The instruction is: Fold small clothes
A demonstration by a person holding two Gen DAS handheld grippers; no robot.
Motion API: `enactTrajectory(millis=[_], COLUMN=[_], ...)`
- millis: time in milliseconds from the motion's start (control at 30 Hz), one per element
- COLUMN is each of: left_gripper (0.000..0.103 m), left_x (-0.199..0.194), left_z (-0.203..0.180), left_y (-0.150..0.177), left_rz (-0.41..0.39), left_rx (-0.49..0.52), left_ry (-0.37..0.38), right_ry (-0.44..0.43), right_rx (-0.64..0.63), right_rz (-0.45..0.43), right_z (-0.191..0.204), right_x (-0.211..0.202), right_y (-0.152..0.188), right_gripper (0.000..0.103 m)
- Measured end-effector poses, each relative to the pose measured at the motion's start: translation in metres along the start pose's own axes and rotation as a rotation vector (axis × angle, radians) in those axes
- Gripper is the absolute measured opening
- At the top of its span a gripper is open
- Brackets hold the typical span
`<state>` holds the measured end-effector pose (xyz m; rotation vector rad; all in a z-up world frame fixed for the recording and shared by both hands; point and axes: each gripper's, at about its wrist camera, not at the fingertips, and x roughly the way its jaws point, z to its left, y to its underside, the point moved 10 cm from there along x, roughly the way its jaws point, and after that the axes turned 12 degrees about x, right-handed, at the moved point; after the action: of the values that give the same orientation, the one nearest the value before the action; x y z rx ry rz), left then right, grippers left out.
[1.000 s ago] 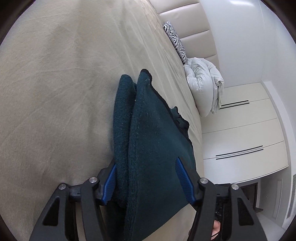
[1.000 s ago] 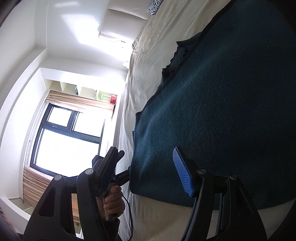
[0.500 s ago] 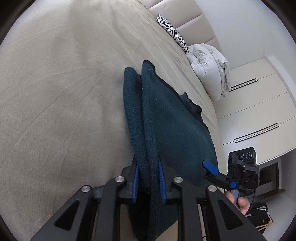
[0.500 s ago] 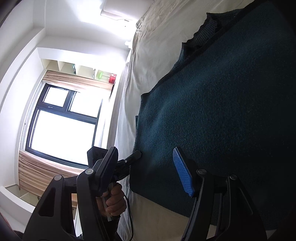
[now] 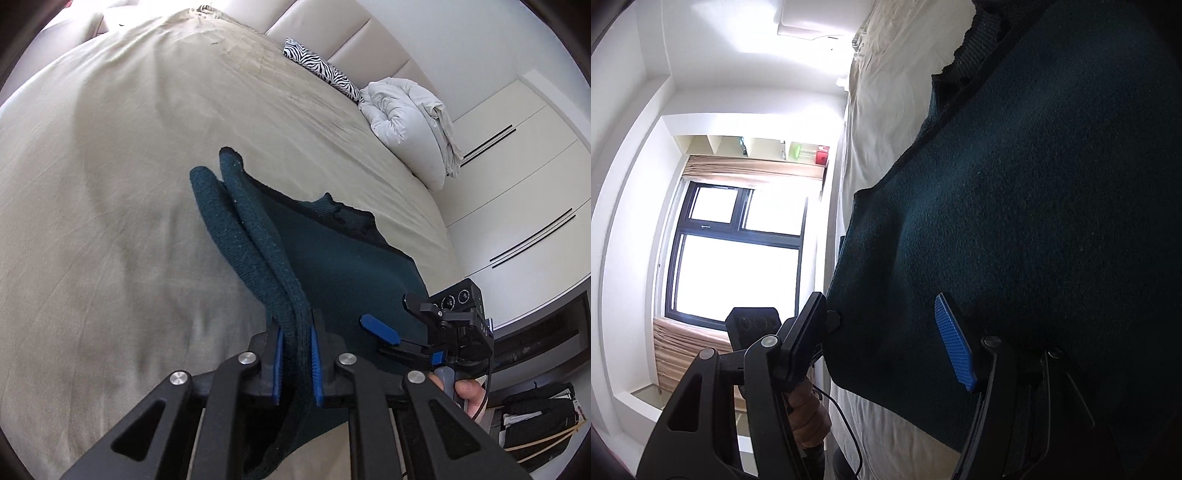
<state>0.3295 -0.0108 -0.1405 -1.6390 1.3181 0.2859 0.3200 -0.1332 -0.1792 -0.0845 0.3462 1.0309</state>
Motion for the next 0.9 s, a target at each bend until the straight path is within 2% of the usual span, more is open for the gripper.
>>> enactTrajectory(millis=[167,200,267,400,500,533,600,633,700,767,833,900], left_gripper=[0.013,0.012,0.012,0.012,0.016,0.017,0.020,0.020,0.027,0.028,0.034,0.037], left_x=[0.035,0.046,0.070,0.108,0.134,0.137,0.135,0.132,0.122,0.109,0.095,0.077], left_z=[-0.067,-0.078,-0.097,-0.121,-0.141,-0.150,-0.162,-0.163,-0.164,-0.165,-0.167,-0.171], left_y=[-0.004,-0.003,0.003,0.016,0.020,0.022,0.025,0.026,0.026,0.024,0.022,0.022], left_rz=[0.028,0.037,0.055,0.068,0.080,0.081,0.068,0.064,0.044,0.020,-0.009,-0.042], left_rx=[0.103,0.108,0.103,0.103,0.149,0.197,0.295,0.310,0.294,0.310,0.321,0.308], left_ry=[0.002,0.004,0.017,0.030,0.020,0.021,0.032,0.027,0.081,0.085,0.102,0.161], right_ry=[-0.096,-0.113,-0.132,-0.128,-0.115,-0.114,-0.104,-0.106,-0.121,-0.123,-0.104,-0.088], right_rx=[0.053,0.063,0.082,0.100,0.097,0.095,0.108,0.117,0.115,0.108,0.090,0.075], right_rz=[0.008,0.010,0.016,0.016,0.035,0.035,0.024,0.024,0.044,0.049,0.055,0.061], right_z=[0.003,0.004,0.002,-0.006,-0.006,-0.008,-0.015,-0.019,-0.022,-0.023,-0.022,-0.022], right_x=[-0.026,-0.032,-0.042,-0.061,-0.068,-0.072,-0.082,-0.087,-0.096,-0.099,-0.098,-0.096], right_y=[-0.022,-0.027,-0.038,-0.059,-0.063,-0.066,-0.072,-0.073,-0.074,-0.076,-0.074,-0.074], right_gripper=[0.062,0.067,0.067,0.068,0.068,0.068,0.067,0.066,0.066,0.066,0.066,0.066])
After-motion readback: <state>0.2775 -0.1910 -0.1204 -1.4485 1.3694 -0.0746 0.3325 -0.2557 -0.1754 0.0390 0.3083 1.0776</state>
